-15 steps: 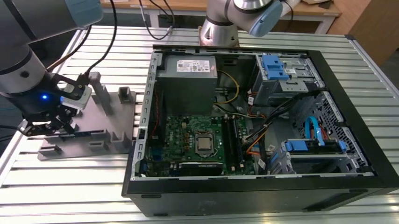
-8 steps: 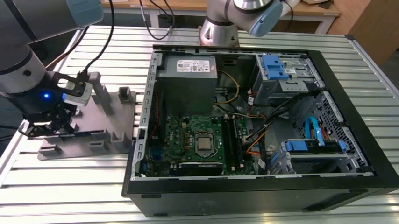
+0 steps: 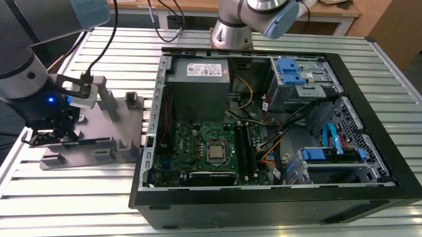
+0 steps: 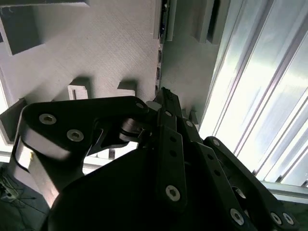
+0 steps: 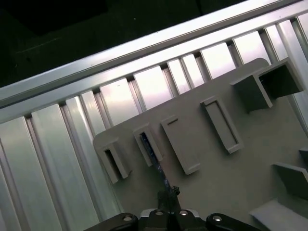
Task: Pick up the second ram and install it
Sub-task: 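Pick up the second ram and move it above second insertion slot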
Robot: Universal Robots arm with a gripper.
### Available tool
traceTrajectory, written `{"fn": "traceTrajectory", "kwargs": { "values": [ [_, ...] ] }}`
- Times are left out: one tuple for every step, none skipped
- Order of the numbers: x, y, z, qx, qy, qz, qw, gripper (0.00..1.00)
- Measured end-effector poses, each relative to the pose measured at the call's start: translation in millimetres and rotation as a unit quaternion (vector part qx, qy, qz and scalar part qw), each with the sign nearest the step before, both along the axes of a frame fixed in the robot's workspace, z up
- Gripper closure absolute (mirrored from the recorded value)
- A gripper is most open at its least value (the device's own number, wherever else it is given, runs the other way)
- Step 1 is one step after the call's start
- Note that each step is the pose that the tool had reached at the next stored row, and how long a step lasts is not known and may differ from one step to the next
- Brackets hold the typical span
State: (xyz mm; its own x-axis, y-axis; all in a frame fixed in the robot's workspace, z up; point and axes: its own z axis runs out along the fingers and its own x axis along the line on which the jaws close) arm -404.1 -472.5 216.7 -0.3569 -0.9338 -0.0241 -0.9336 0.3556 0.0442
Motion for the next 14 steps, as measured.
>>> {"fn": "traceTrajectory", "kwargs": {
  "values": [
    [0.0, 0.0, 0.0, 0.0000, 0.0000, 0.005, 1.0000, 0.93],
    [0.0, 0.0, 0.0, 0.0000, 0.0000, 0.011, 0.9999, 0.93],
    [0.0, 0.0, 0.0, 0.0000, 0.0000, 0.017, 0.9999, 0.93],
    [0.0, 0.0, 0.0, 0.0000, 0.0000, 0.022, 0.9998, 0.93],
    [0.0, 0.0, 0.0, 0.0000, 0.0000, 0.027, 0.9996, 0.93],
    [0.0, 0.0, 0.0, 0.0000, 0.0000, 0.032, 0.9995, 0.93],
    [0.0, 0.0, 0.0, 0.0000, 0.0000, 0.037, 0.9993, 0.93],
    [0.0, 0.0, 0.0, 0.0000, 0.0000, 0.042, 0.9991, 0.93],
    [0.0, 0.0, 0.0, 0.0000, 0.0000, 0.047, 0.9989, 0.93],
    [0.0, 0.0, 0.0, 0.0000, 0.0000, 0.052, 0.9987, 0.93],
    [0.0, 0.0, 0.0, 0.0000, -0.0001, 0.057, 0.9984, 0.93],
    [0.0, 0.0, 0.0, 0.0000, 0.0000, 0.062, 0.9981, 0.93],
    [0.0, 0.0, 0.0, 0.0000, 0.0000, 0.067, 0.9978, 0.93],
    [0.0, 0.0, 0.0, 0.0000, 0.0000, 0.072, 0.9974, 0.93]
  ]
}}
